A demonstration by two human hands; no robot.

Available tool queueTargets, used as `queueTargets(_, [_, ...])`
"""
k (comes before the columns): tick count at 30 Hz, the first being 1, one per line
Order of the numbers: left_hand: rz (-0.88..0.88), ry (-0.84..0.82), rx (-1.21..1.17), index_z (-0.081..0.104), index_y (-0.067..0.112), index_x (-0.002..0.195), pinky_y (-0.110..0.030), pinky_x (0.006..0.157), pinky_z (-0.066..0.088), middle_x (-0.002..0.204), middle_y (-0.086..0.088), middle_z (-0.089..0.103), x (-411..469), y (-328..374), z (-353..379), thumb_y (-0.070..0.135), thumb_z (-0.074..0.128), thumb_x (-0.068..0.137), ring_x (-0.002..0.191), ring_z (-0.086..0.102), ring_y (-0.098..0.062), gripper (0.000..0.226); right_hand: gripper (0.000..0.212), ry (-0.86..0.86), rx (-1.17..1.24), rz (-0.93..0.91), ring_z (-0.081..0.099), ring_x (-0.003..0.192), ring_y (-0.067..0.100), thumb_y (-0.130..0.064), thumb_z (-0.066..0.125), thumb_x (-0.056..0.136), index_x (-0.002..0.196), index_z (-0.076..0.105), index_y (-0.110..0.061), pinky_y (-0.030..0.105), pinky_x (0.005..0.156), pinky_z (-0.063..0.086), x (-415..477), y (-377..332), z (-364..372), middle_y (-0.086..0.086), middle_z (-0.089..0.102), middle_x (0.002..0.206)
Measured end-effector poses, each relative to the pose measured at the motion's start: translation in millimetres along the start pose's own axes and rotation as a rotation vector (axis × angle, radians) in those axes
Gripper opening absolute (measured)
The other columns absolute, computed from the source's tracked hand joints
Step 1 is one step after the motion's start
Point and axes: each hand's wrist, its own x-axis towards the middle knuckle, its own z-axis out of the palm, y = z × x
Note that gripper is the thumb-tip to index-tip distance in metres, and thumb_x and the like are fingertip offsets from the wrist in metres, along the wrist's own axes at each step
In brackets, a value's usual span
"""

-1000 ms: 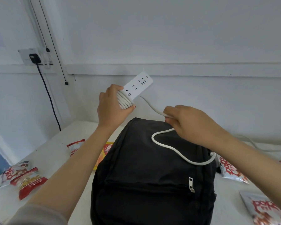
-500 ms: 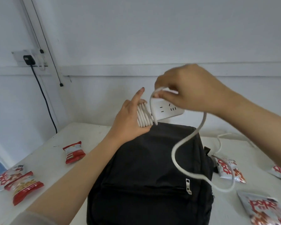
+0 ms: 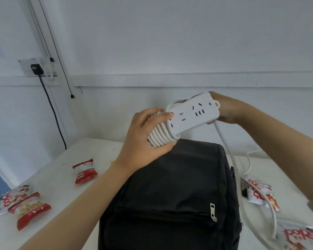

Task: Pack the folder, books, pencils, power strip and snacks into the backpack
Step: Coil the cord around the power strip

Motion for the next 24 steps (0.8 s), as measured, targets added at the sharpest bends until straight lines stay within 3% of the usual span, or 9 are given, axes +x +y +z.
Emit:
queueTargets(1, [-0.046, 0.023, -0.040, 0.049, 0.028, 0.120, -0.029, 0.093, 0.043, 0.121, 0.004, 0.049, 0, 0, 0, 0.038, 0.078, 0.067, 0.110, 0.047, -0.016, 0.061, 0.011, -0.012, 0.113, 0.020, 0.034, 0.044, 0.008, -0.012, 0.056, 0.076, 0.066, 0.059, -0.013, 0.016, 0.043, 0.028, 0, 6, 5, -0.006, 0.048, 0.050])
queueTargets(3, [-0.116, 0.062, -0.077, 0.048, 0.029, 0.118, -0.031, 0.092, 0.045, 0.121, 0.007, 0.050, 0, 0, 2, 0.043, 0.078, 0.065, 0.110, 0.048, -0.014, 0.063, 0.026, -0.008, 0.271, 0.108, 0.028, 0.040, 0.004, -0.001, 0.039, 0.089, 0.070, 0.049, -0.015, 0.017, 0.043, 0.029, 0, 16, 18, -0.007, 0.038, 0.049])
queueTargets(5, [-0.188, 0.106, -0.117, 0.048, 0.032, 0.116, -0.037, 0.087, 0.049, 0.118, 0.010, 0.052, 0, -1, 4, 0.044, 0.080, 0.062, 0.107, 0.051, -0.015, 0.064, 0.028, -0.011, 0.351, 0.154, 0.040, 0.042, 0.008, -0.011, 0.041, 0.096, 0.069, 0.046, -0.015, 0.022, 0.048, 0.043, -3, 20, 33, -0.004, 0.042, 0.053])
queueTargets(7, [-0.275, 0.167, -0.156, 0.047, 0.036, 0.113, -0.043, 0.081, 0.052, 0.113, 0.012, 0.053, 2, -4, 5, 0.042, 0.081, 0.060, 0.104, 0.054, -0.016, 0.063, 0.030, -0.036, 0.458, 0.213, 0.059, 0.053, 0.018, -0.023, 0.043, 0.098, 0.070, 0.048, -0.014, 0.033, 0.064, 0.057, -10, 21, 46, 0.002, 0.055, 0.061])
queueTargets(9, [-0.350, 0.225, -0.153, 0.045, 0.039, 0.109, -0.044, 0.078, 0.052, 0.109, 0.012, 0.054, 5, -10, 4, 0.041, 0.082, 0.059, 0.101, 0.055, -0.015, 0.062, 0.024, -0.051, 0.531, 0.286, 0.064, 0.056, 0.023, -0.022, 0.043, 0.099, 0.077, 0.050, -0.013, 0.041, 0.075, 0.058, -19, 22, 59, 0.005, 0.058, 0.062])
queueTargets(13, [-0.472, 0.279, -0.057, 0.039, 0.045, 0.105, -0.044, 0.082, 0.052, 0.120, 0.015, 0.048, 9, -32, -1, 0.046, 0.081, 0.058, 0.108, 0.050, -0.014, 0.063, 0.015, -0.069, 0.274, 0.326, 0.047, 0.044, 0.012, -0.021, 0.043, 0.098, 0.090, 0.048, -0.009, 0.030, 0.056, 0.054, -38, 25, 78, -0.001, 0.043, 0.056])
queueTargets(17, [-0.539, 0.267, 0.006, 0.043, 0.032, 0.107, -0.037, 0.083, 0.051, 0.129, 0.015, 0.046, 7, -51, -5, 0.039, 0.084, 0.061, 0.111, 0.048, -0.016, 0.062, 0.021, 0.160, -0.199, 0.261, 0.050, 0.039, 0.011, -0.023, 0.040, 0.098, 0.086, 0.051, -0.011, 0.025, 0.049, 0.045, -53, 29, 78, 0.001, 0.048, 0.063])
queueTargets(21, [-0.550, 0.224, 0.098, 0.044, 0.026, 0.111, -0.031, 0.074, 0.049, 0.128, 0.008, 0.051, 4, -59, -6, 0.038, 0.084, 0.062, 0.107, 0.048, -0.019, 0.064, 0.019, 0.144, 0.093, 0.405, 0.046, 0.034, 0.010, -0.019, 0.038, 0.100, 0.095, 0.055, -0.011, 0.021, 0.040, 0.046, -68, 18, 71, 0.005, 0.043, 0.069])
queueTargets(24, [-0.573, 0.178, 0.107, 0.042, 0.029, 0.111, -0.040, 0.074, 0.053, 0.130, 0.010, 0.050, 3, -59, 0, 0.041, 0.083, 0.062, 0.106, 0.048, -0.018, 0.064, 0.020, 0.116, -0.150, 0.347, 0.040, 0.037, 0.009, -0.022, 0.035, 0.101, 0.099, 0.055, -0.017, 0.019, 0.037, 0.036, -78, 9, 64, 0.004, 0.044, 0.069])
